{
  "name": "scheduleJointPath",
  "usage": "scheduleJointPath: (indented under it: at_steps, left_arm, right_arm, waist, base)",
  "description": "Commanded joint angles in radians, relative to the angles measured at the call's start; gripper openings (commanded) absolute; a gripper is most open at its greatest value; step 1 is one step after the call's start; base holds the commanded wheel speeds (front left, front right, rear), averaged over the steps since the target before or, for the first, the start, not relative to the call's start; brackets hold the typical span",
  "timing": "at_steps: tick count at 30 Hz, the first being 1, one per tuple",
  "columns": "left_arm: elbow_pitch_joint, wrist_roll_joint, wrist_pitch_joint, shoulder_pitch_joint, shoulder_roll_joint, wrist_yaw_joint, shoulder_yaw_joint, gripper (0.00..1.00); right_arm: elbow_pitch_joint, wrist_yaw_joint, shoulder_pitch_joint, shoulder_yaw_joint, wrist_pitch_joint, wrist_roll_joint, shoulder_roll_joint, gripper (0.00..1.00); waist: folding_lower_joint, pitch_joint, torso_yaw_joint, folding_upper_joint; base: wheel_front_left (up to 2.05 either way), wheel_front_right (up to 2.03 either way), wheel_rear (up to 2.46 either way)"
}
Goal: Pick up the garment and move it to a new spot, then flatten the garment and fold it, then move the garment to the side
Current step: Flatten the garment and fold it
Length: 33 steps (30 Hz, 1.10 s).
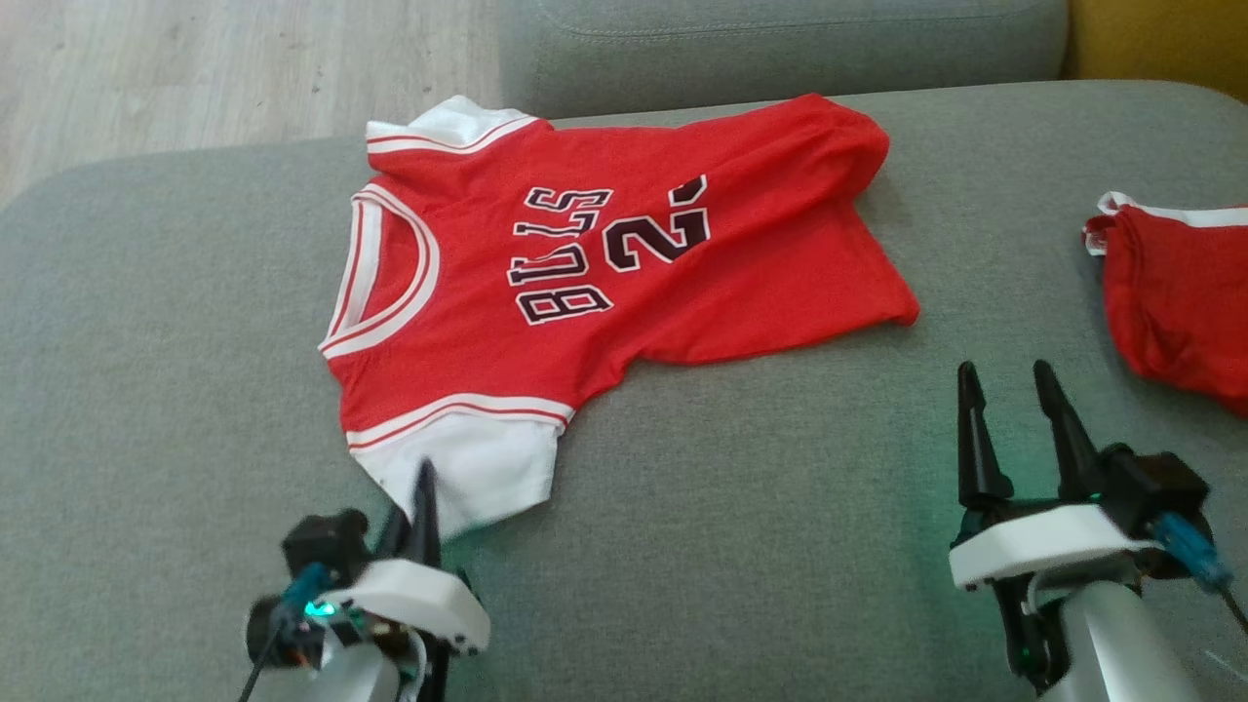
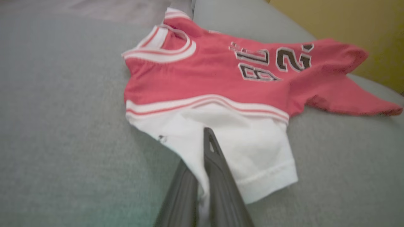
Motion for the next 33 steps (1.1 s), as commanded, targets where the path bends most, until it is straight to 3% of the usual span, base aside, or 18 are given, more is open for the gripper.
scheduleJointPath:
  at_steps: [1,9,16,25,33]
  left_arm:
    - [-0.043,-0.005,-0.052,-0.056,0.008,-0.004,0.038,0.0]
    - [-0.174,0.07,-0.133,-0.084,0.009,0.017,0.074,0.0]
    - [-0.301,0.092,-0.134,-0.06,0.008,0.02,0.096,0.0]
    - [-0.301,0.074,-0.134,-0.053,0.008,0.019,0.044,0.0]
    - [-0.299,0.072,-0.134,-0.056,0.008,0.023,0.029,0.0]
  right_arm:
    - [-0.001,0.003,-0.066,0.024,0.004,-0.01,-0.002,1.0]
    - [0.224,0.003,-0.236,-0.004,0.1,0.056,-0.002,1.0]
    - [0.446,0.003,-0.361,-0.069,0.138,0.004,-0.002,1.0]
    - [0.665,0.003,-0.448,-0.072,0.141,-0.05,-0.002,1.0]
    - [0.777,0.003,-0.499,-0.065,0.111,-0.062,-0.002,1.0]
  waist:
    - [-0.0001,0.002,0.006,-0.0001]
    - [-0.0001,0.01,0.058,-0.0001]
    - [-0.0001,0.028,0.11,-0.0001]
    - [-0.0001,0.038,0.137,-0.0001]
    - [-0.0001,0.041,0.136,-0.0001]
  base:
    - [0.0,0.0,0.0]
    - [0.0,0.0,0.0]
    - [0.0,0.0,0.0]
    - [0.0,0.0,0.0]
    - [0.0,0.0,0.0]
